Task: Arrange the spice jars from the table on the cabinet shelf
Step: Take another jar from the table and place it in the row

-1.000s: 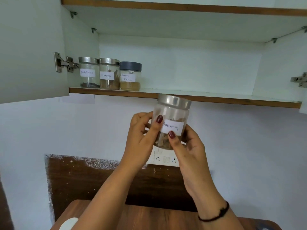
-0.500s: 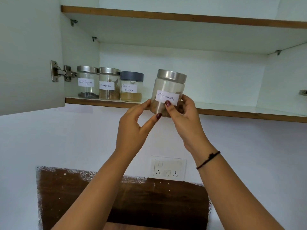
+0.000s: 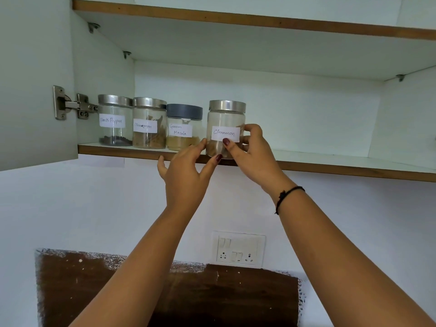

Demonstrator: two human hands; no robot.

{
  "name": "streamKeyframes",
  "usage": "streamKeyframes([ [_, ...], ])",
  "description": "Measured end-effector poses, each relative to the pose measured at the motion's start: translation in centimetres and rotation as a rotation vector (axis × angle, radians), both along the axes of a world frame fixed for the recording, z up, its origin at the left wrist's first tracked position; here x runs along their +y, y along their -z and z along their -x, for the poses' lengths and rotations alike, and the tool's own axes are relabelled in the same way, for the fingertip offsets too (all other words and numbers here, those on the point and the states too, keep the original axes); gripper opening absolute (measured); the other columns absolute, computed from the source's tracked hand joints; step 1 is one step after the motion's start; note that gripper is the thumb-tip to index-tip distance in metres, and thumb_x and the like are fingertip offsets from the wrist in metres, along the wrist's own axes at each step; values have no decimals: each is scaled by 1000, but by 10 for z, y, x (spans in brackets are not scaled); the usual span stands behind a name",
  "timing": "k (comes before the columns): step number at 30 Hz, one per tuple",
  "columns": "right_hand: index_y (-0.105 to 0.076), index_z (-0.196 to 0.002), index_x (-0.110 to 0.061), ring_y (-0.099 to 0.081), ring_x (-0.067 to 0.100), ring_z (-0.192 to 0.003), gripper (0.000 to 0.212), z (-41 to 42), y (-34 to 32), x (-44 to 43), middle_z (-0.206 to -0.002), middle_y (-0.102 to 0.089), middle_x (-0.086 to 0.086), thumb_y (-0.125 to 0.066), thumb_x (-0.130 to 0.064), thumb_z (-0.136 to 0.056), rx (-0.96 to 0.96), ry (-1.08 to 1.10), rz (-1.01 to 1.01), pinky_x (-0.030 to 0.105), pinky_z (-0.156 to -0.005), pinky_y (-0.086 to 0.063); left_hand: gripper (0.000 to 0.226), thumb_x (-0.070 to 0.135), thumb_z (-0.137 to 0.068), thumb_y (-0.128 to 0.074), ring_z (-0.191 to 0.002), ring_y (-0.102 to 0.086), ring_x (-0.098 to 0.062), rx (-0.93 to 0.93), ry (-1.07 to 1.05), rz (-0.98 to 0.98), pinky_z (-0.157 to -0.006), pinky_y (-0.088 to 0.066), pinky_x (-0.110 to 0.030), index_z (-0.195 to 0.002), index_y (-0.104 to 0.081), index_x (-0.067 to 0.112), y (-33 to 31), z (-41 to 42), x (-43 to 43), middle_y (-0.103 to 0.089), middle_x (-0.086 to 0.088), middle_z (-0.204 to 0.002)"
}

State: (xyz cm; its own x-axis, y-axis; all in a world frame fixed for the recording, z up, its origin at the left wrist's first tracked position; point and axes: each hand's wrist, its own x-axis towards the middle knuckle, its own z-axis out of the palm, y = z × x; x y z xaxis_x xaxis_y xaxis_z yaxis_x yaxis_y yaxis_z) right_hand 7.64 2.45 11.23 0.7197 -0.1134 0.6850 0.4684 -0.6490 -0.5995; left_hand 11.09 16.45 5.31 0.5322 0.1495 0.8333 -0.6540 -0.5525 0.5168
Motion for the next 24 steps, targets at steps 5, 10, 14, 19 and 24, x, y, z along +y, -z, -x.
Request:
streamKeyframes([
  [5, -39, -138, -16, -60, 20, -109, 59, -13, -9, -5, -127, -59, 5, -61, -44, -91, 47, 105, 103, 33, -86, -52, 33, 40, -93, -63, -112, -61, -12, 10, -87, 11, -120, -12, -53, -125, -65, 33, -6, -4, -1, -70, 9, -115],
  [10, -43, -133, -18, -60, 22, -106, 59, -26, -12, -6, -121, -61, 4, -61, -52, -88, 55, 190, 167, 46, -91, -52, 40, 42, -93, -61, -120, -56, -12, 13, -169, -148, -118, -12, -59, -133, -58, 36, -3, -7, 0, -68, 11, -118],
  [14, -44, -131, -18, -62, 22, -104, 57, -34, -12, -4, -119, -62, 3, -60, -53, -88, 53, 213, 187, 47, -90, -53, 53, 59, -94, -47, -131, -47, -13, 8, -241, -291, -114, -16, -60, -141, -51, 35, 1, -8, 0, -61, 11, -132],
  [19, -44, -132, -16, -62, 23, -105, 56, -41, -12, -1, -122, -62, 4, -59, -50, -90, 43, 233, 227, 42, -87, -54, 66, 69, -93, -32, -131, -44, -17, -5, -322, -368, -108, -24, -56, -144, -47, 30, 4, -10, -5, -57, 8, -136],
  [24, -44, -132, -16, -61, 22, -104, 53, -46, -10, -2, -120, -62, 4, -56, -49, -92, 29, 265, 261, 32, -77, -50, 69, 70, -92, -28, -130, -44, -17, 3, -339, -378, -107, -25, -54, -143, -48, 29, 4, -11, -7, -57, 8, -136],
])
